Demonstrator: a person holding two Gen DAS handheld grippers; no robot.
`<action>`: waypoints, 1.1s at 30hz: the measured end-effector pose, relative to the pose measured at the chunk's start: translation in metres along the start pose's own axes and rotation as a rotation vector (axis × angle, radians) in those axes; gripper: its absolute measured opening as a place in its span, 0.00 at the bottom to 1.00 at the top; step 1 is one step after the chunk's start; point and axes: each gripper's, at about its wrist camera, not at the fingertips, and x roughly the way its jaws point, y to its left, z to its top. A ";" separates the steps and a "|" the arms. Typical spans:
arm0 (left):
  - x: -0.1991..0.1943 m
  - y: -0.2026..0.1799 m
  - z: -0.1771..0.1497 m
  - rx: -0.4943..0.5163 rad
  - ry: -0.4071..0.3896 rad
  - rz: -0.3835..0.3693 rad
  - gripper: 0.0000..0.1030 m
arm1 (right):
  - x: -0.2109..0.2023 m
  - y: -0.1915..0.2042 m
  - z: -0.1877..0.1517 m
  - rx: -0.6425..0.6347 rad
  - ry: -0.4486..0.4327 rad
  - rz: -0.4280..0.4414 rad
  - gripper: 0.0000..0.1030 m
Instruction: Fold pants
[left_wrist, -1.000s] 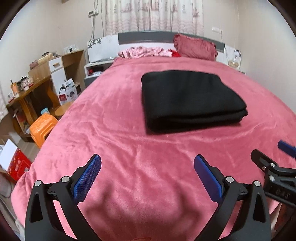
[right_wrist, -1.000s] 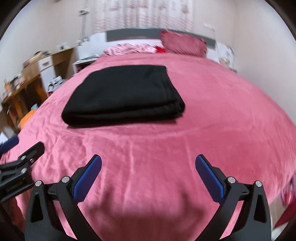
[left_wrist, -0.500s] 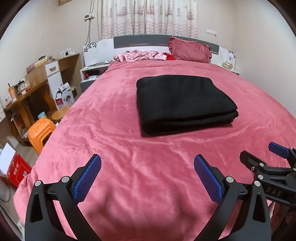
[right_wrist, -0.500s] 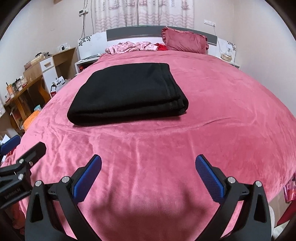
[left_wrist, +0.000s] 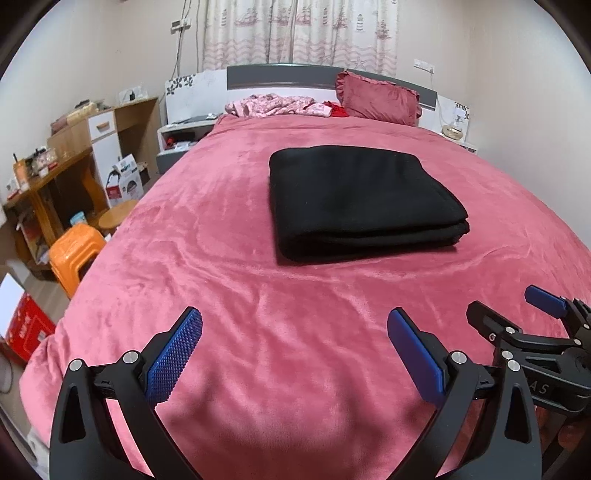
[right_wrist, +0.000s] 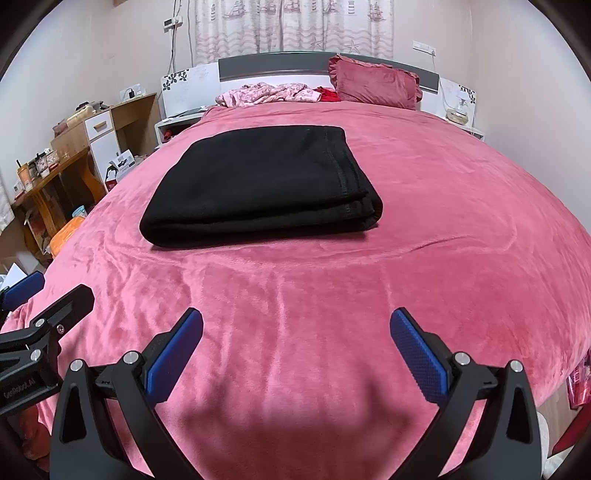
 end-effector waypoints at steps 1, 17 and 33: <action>0.000 -0.001 0.000 0.002 -0.001 -0.001 0.97 | 0.000 0.000 0.000 -0.001 -0.001 -0.001 0.98; 0.007 0.003 -0.003 -0.018 0.045 0.004 0.97 | 0.003 -0.001 0.001 0.002 0.013 0.006 0.98; 0.010 0.005 -0.004 -0.025 0.060 0.011 0.97 | 0.006 -0.001 -0.002 0.004 0.022 0.011 0.98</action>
